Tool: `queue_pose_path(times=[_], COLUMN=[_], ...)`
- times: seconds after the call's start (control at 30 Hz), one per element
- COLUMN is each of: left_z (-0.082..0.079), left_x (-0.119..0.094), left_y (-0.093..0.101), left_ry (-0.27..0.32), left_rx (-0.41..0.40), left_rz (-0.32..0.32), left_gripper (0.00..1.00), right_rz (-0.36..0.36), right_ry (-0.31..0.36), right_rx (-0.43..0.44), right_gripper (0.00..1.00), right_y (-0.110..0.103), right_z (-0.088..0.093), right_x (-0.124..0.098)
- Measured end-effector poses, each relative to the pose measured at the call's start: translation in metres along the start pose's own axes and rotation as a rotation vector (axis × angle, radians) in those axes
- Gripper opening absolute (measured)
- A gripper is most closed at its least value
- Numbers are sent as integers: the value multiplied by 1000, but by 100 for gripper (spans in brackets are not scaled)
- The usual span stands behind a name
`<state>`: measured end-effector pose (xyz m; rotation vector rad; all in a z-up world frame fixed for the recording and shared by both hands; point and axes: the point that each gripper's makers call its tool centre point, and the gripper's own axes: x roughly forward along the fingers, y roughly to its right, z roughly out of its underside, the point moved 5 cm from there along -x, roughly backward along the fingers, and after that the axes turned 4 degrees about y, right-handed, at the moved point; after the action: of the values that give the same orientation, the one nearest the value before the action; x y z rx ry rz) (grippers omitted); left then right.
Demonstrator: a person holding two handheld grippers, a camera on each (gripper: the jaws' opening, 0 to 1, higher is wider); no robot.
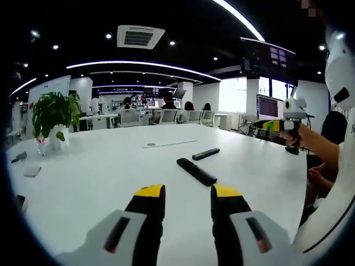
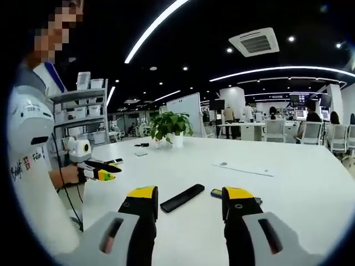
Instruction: Pflip the remote and laser pointer to the front side, press the buttons, and align them neatly on the table
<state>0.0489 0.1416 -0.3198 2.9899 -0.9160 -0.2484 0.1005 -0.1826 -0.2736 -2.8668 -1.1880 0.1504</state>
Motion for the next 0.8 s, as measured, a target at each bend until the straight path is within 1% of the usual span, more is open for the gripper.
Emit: queue_pose_path(times=[0.17, 0.2, 0.23, 0.27, 0.4, 0.47, 0.6, 0.73, 0.8], left_z=[3, 4, 4, 4, 5, 5, 7, 10, 9], left_x=[0, 0, -1, -1, -1, 0, 3, 2, 2], left_y=[0, -1, -1, -2, -4, -4, -2, 2, 4], left_ry=[-10, -12, -14, -16, -19, -20, -24, -35, -36], left_rx=[0, 2, 4, 5, 6, 7, 12, 17, 23], left_rz=[-2, -3, -6, -7, -14, -15, -10, -7, -5], left_gripper=[34, 34, 34, 34, 33, 33, 33, 33, 33], right_rz=[-16, -31, -46, -46, -32, -29, -35, -28, -34], right_ry=[27, 35, 45, 44, 27, 21, 26, -3, -6], right_rx=[18, 27, 61, 75, 17, 3, -4, -24, -22], right_gripper=[48, 48, 48, 48, 48, 48, 48, 48, 47], right_y=[-4, -4, -5, -4, -4, -4, -3, 0, 0], right_z=[3, 5, 6, 7, 8, 6, 3, 5, 6], right_x=[-1, -2, -2, -3, -6, -6, -6, -6, -6])
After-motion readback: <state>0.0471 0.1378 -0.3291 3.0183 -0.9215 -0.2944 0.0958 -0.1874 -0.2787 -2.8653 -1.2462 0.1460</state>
